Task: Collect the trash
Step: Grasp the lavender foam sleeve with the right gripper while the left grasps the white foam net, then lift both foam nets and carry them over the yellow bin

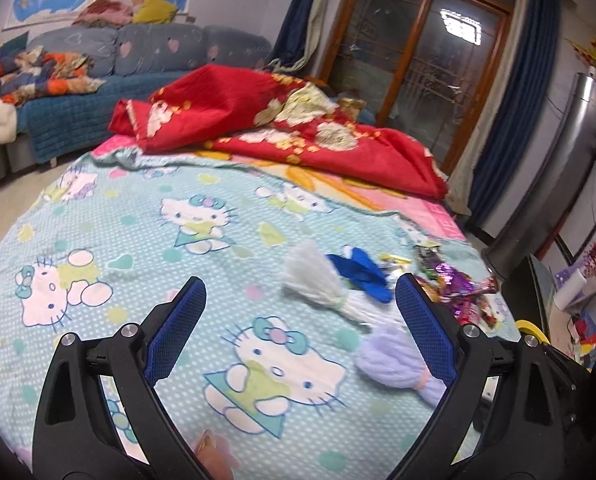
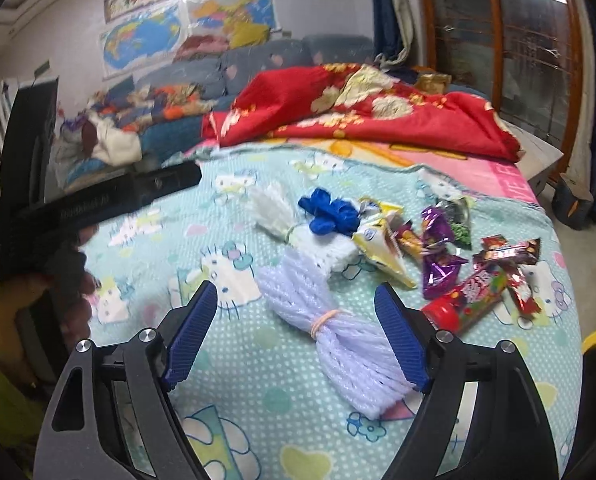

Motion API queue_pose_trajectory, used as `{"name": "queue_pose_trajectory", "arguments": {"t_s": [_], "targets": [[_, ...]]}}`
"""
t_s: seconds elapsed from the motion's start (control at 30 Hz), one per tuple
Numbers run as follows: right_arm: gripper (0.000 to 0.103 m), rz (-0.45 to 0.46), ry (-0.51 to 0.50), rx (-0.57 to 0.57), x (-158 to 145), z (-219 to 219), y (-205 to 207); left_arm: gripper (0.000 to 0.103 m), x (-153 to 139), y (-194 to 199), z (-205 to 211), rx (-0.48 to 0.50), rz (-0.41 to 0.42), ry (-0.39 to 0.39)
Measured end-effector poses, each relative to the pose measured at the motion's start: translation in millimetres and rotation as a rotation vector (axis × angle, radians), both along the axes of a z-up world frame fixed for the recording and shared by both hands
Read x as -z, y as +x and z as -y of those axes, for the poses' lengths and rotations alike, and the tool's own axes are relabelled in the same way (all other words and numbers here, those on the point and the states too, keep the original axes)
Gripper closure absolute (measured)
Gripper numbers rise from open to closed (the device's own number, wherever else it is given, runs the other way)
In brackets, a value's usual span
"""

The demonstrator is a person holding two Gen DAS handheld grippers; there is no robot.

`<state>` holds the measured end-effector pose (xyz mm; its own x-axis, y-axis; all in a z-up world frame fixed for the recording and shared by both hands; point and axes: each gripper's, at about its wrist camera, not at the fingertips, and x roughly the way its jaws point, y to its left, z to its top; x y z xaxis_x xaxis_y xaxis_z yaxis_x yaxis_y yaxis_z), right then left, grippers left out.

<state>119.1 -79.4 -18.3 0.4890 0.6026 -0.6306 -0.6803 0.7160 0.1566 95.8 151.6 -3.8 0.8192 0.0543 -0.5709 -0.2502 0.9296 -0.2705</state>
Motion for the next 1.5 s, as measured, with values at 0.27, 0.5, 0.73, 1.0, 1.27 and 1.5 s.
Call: {"name": "queue_pose_trajectory", "arguments": {"t_s": [0.27,0.5,0.73,1.0,1.27,1.5], "targets": [[0.025,-0.021,-0.106,-0.025,27.1,-16.1,21.7,0.017,26.8,42.0,-17.6,0.029,-0.069,-0.090],[0.027,-0.064,-0.191,-0.044,57.5,-21.5,34.2,0.025,52.1,75.6,-22.4,0.049,-0.120,-0.181],[0.056,-0.081,-0.209,-0.044,67.6,-19.5,35.3,0.069,75.3,92.3,-24.4,0.056,-0.175,-0.237],[0.065,-0.086,-0.168,-0.040,58.5,-11.9,27.9,0.093,74.4,82.4,-22.5,0.085,-0.177,-0.227],[0.067,-0.085,-0.090,-0.025,34.9,6.2,9.3,0.094,49.6,39.3,-26.5,0.048,-0.129,-0.167],[0.070,-0.068,-0.026,0.012,15.1,26.3,-2.0,0.094,17.7,3.0,-34.2,0.002,-0.065,-0.092]]}}
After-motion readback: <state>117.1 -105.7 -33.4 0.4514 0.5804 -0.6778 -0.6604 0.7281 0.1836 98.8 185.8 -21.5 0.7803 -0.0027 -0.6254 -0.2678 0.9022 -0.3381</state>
